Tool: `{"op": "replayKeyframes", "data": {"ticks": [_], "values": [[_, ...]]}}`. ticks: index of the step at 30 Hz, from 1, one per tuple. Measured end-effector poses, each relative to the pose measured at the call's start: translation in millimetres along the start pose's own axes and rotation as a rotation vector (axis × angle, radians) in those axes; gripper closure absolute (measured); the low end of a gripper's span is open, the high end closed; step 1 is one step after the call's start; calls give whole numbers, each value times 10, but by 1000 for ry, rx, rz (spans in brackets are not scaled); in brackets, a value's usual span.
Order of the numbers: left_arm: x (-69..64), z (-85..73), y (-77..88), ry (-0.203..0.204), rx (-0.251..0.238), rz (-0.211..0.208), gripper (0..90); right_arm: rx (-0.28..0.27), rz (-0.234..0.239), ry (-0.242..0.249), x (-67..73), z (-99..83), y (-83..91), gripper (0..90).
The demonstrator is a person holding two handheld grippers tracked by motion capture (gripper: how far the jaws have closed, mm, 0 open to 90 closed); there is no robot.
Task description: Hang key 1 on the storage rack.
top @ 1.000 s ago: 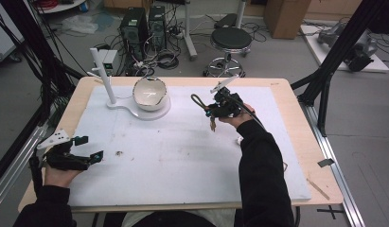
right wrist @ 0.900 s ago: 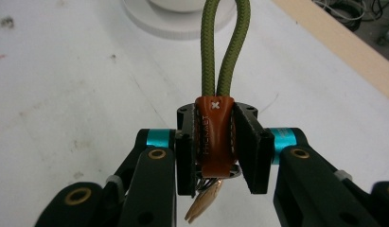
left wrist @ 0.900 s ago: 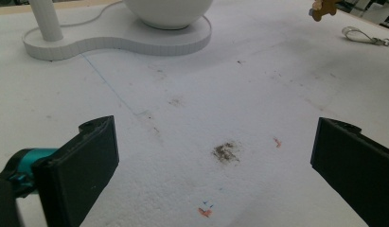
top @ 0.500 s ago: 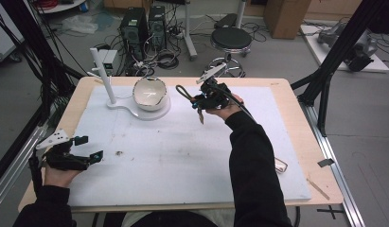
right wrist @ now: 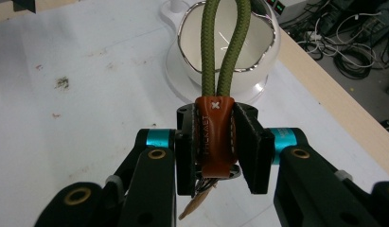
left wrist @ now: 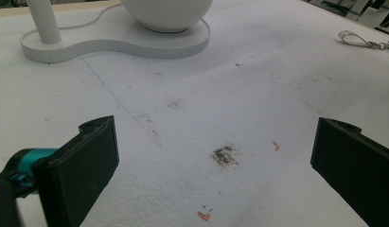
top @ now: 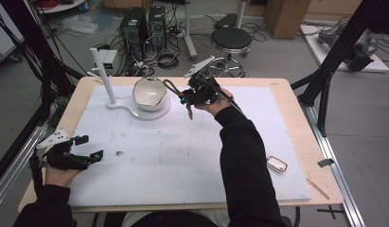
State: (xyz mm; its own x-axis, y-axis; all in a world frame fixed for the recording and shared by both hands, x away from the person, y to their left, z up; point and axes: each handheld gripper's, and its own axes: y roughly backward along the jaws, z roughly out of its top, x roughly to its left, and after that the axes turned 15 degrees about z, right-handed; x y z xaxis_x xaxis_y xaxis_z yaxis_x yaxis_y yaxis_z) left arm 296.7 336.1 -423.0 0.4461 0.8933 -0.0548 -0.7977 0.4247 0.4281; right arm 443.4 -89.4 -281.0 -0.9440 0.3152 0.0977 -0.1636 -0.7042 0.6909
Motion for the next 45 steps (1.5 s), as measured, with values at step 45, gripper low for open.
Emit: {"op": "replayKeyframes", "data": {"ticks": [45], "values": [[16,-7,2,6,-4,-10,22,42,66,174,260,1092,-1079,708]]}}
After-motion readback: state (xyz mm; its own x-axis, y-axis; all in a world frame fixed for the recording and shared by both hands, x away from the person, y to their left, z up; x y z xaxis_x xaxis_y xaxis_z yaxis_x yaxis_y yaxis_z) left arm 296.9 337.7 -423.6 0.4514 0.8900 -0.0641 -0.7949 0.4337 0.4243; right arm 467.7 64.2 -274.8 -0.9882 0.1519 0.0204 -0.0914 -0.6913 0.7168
